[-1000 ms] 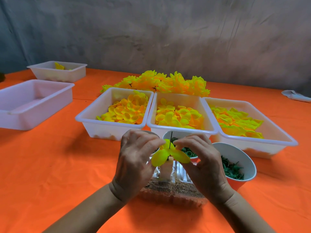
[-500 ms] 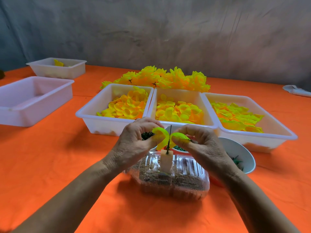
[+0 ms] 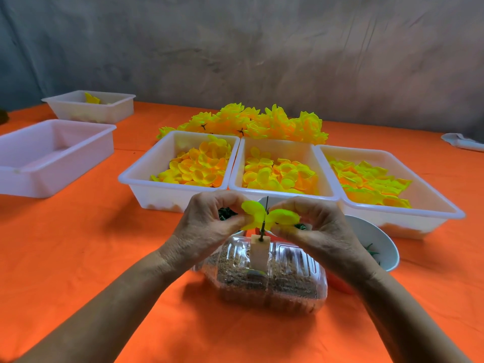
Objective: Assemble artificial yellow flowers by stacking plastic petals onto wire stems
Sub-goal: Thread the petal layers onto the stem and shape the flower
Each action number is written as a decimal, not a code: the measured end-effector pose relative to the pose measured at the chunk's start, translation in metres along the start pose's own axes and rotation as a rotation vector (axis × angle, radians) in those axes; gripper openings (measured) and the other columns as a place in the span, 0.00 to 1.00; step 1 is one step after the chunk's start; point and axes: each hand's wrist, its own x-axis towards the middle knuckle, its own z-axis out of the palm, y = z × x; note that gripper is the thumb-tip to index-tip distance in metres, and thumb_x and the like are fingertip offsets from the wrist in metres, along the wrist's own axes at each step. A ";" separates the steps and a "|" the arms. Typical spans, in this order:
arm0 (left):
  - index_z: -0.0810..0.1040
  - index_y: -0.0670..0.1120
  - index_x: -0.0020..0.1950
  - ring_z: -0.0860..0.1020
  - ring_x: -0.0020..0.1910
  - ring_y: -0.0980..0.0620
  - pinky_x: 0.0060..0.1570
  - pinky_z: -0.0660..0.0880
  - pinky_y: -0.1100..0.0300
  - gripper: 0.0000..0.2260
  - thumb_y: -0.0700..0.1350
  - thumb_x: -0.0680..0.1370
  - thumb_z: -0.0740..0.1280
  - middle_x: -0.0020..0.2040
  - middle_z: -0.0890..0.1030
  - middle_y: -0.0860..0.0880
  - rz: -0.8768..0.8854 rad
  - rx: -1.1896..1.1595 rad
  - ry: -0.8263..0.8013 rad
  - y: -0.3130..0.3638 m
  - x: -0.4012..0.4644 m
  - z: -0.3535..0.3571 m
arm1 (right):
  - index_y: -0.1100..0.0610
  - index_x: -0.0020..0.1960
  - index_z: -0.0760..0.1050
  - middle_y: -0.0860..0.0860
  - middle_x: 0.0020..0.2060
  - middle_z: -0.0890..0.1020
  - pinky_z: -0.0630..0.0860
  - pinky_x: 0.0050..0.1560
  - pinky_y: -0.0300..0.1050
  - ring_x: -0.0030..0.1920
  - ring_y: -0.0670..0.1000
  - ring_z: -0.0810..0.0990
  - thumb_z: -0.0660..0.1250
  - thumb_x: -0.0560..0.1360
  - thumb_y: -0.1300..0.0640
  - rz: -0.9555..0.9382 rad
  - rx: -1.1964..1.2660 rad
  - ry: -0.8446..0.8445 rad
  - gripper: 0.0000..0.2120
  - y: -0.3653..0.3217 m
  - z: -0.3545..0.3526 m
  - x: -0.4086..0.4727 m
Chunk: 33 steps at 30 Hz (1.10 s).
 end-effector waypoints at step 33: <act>0.84 0.45 0.41 0.66 0.24 0.58 0.26 0.66 0.62 0.07 0.48 0.70 0.74 0.24 0.71 0.51 0.036 0.304 0.120 0.015 -0.010 -0.001 | 0.58 0.47 0.81 0.57 0.44 0.85 0.80 0.42 0.47 0.40 0.55 0.84 0.61 0.77 0.66 0.456 0.459 0.190 0.10 -0.011 0.008 0.000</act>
